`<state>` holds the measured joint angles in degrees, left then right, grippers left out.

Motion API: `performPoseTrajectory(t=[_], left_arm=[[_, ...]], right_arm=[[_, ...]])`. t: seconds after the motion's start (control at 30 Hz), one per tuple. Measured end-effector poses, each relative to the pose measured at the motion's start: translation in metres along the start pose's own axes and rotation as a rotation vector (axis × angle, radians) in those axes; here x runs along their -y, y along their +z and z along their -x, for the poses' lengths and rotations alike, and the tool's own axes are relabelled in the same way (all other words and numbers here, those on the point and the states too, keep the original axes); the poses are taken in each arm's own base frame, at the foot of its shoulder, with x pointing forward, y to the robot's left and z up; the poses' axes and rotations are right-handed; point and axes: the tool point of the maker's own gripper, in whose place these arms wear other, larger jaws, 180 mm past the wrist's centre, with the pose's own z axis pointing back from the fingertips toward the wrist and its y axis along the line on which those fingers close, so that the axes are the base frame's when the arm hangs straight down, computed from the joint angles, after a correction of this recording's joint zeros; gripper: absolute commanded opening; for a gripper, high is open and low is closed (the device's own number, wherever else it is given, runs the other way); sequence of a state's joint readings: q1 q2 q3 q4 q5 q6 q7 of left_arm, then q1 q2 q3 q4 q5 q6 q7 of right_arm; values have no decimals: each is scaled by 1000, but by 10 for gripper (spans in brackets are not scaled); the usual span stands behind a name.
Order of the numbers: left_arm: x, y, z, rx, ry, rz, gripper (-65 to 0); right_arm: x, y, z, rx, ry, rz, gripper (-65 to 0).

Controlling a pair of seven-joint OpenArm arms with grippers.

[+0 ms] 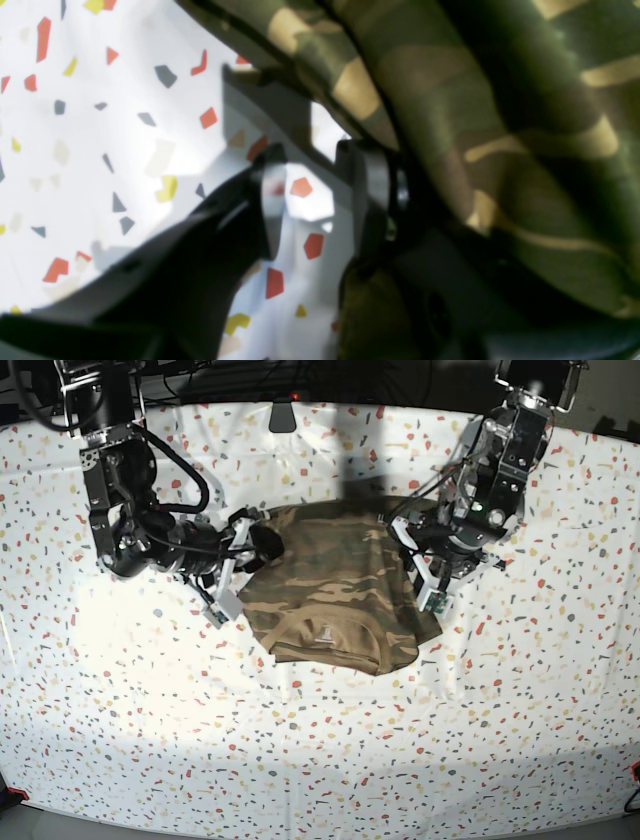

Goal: Fold the T-shirt properly

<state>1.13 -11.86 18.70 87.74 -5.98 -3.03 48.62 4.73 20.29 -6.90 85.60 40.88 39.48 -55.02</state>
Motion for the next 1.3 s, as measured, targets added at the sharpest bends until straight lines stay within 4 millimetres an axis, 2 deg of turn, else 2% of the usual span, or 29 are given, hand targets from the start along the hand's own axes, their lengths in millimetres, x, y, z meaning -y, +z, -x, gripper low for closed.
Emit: performPoseTrajectory(t=[0.27,0.53,0.67,0.73,0.87,1.03,1.23,1.3], left_arm=[[-2,10,6,-48,7,-26,-430],[-21,47,12,-123,-46,-102,-430],[-33,72,-14,-30,-92,-143,-430],[-40,85,-18,0,-87,-169,-430],[-49,108,6,-32,-121,-204,-430],[-40,131,32,-60,-184,-183,-430],[-71,149,59,-112,-225,-322,-430],[-81,155,74,-146,-232,-346,-430]], right_arm=[[4,7,-12,49,5,19,-419],[-13,22,-43,122,105,23,-419],[-14,26,-39,80,123,32,-419],[-9,30,-37,85,104,45,-419],[0,51,-29,146,8,59,-419],[14,92,-3,179,-110,122,-419],[14,142,42,166,-207,217,-419],[11,156,62,149,-246,242,-419]])
